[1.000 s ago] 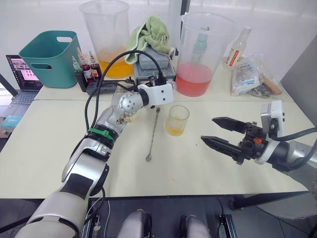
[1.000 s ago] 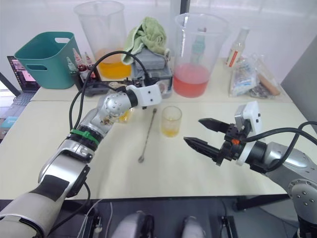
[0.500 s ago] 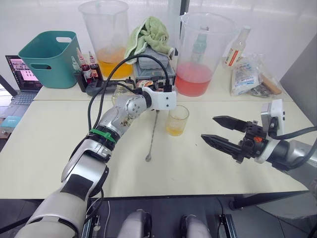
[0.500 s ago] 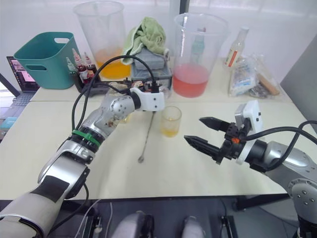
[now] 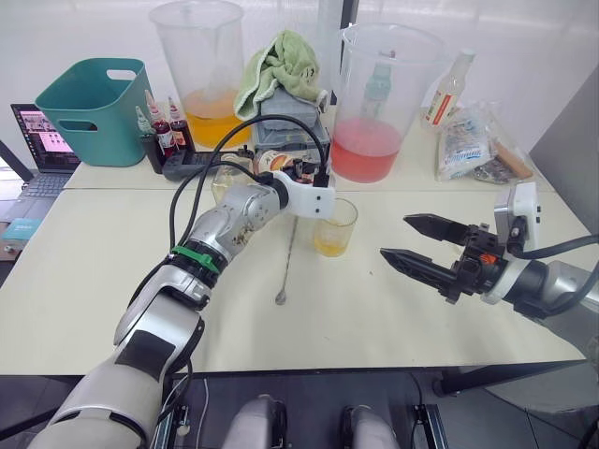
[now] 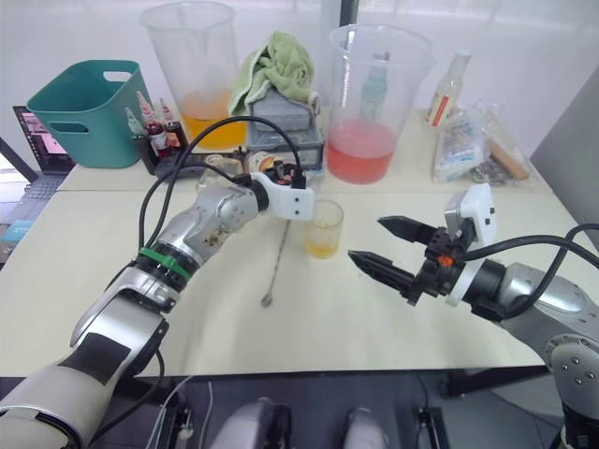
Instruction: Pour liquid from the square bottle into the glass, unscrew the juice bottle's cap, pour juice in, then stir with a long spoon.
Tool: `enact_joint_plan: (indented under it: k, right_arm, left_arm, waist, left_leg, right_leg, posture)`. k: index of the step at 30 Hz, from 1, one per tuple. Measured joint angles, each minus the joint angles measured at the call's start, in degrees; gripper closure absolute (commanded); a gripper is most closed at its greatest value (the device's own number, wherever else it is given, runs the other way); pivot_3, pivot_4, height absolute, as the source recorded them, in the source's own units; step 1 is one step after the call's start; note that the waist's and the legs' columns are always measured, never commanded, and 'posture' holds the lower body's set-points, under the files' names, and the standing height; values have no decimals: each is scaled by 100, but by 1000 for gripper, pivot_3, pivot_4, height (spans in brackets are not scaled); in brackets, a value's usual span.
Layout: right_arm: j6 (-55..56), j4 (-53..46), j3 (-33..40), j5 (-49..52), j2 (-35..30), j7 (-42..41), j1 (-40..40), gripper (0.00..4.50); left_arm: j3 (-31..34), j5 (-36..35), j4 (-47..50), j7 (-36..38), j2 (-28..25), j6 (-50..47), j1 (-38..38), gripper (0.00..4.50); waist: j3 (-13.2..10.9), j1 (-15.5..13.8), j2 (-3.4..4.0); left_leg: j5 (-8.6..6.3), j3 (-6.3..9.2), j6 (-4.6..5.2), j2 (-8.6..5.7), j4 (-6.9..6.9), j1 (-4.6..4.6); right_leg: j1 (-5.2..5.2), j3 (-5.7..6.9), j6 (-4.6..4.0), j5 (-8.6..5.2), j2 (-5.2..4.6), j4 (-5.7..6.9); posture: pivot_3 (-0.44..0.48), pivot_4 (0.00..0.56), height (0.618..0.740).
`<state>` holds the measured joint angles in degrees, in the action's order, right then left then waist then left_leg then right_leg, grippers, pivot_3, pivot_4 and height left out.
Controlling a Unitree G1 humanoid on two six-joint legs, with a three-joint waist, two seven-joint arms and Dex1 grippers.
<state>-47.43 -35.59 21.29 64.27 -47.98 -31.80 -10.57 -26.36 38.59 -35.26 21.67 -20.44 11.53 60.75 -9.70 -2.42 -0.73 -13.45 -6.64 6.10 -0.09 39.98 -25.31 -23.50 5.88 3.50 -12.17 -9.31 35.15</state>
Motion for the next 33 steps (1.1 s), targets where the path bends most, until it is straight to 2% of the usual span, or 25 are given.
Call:
enact_joint_plan:
  k: [11, 33]
  right_arm:
    - [0, 24, -4, -25, 0, 33, -33, 27]
    - [0, 25, -15, -50, -46, 73, -39, 27]
  left_arm:
    - [-56, 225, 138, -4, 32, -321, -32, 3030]
    - [-398, 875, 492, -253, -32, -208, -79, 3030]
  waist:
    - [0, 0, 0]
    - [0, -5, 0]
  left_leg:
    - [0, -1, 0, 0, 2, -2]
    - [0, -1, 1, 0, 14, -22]
  right_leg:
    - [-1, 1, 0, 0, 0, -1]
    - [-17, 0, 2, 1, 0, 7]
  posture:
    - [0, 150, 739]
    - [0, 150, 739]
